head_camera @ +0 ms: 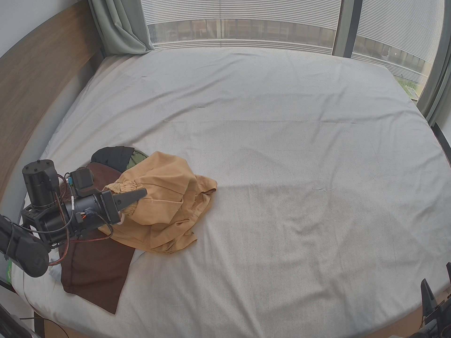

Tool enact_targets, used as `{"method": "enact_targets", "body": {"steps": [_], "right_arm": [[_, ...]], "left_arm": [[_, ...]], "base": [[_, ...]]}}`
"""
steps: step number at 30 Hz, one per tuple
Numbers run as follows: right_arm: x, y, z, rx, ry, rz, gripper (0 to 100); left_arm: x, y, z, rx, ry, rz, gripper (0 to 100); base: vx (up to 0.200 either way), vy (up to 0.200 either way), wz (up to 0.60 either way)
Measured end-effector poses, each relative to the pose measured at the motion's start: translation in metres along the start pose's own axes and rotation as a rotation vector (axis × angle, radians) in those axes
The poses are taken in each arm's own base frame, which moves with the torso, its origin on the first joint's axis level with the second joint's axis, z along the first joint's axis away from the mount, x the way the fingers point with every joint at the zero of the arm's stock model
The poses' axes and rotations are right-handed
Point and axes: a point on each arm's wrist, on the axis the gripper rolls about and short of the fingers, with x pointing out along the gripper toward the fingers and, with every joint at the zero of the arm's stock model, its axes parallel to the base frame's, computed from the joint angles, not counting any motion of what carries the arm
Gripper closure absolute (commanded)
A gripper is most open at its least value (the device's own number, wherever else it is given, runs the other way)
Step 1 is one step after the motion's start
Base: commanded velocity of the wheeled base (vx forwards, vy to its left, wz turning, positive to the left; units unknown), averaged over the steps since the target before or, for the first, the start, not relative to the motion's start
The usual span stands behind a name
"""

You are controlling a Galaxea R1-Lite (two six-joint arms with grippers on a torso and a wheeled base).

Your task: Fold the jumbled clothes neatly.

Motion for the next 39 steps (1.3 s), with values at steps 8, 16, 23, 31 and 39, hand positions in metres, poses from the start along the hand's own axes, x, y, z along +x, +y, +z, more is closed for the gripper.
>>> {"method": "enact_targets", "body": {"steps": [8, 16, 23, 31, 39], "right_arm": [[0.0, 0.0, 0.0, 0.0, 0.0, 0.0, 0], [0.0, 0.0, 0.0, 0.0, 0.0, 0.0, 0], [0.0, 0.0, 0.0, 0.0, 0.0, 0.0, 0], [0.0, 0.0, 0.0, 0.001, 0.0, 0.0, 0], [0.0, 0.0, 0.0, 0.001, 0.0, 0.0, 0]], "left_arm": [[-0.002, -0.024, 0.001, -0.115, -0.043, 0.001, 100], [0.002, -0.059, 0.004, -0.165, -0.136, 0.004, 100], [0.006, -0.086, 0.01, -0.238, -0.299, -0.005, 100], [0.013, -0.109, 0.009, -0.315, -0.368, -0.011, 100], [0.019, -0.134, 0.009, -0.36, -0.388, -0.065, 100]], "base": [[0.0, 0.0, 0.0], [0.0, 0.0, 0.0], [0.0, 0.0, 0.0], [0.0, 0.0, 0.0], [0.0, 0.0, 0.0]]}}
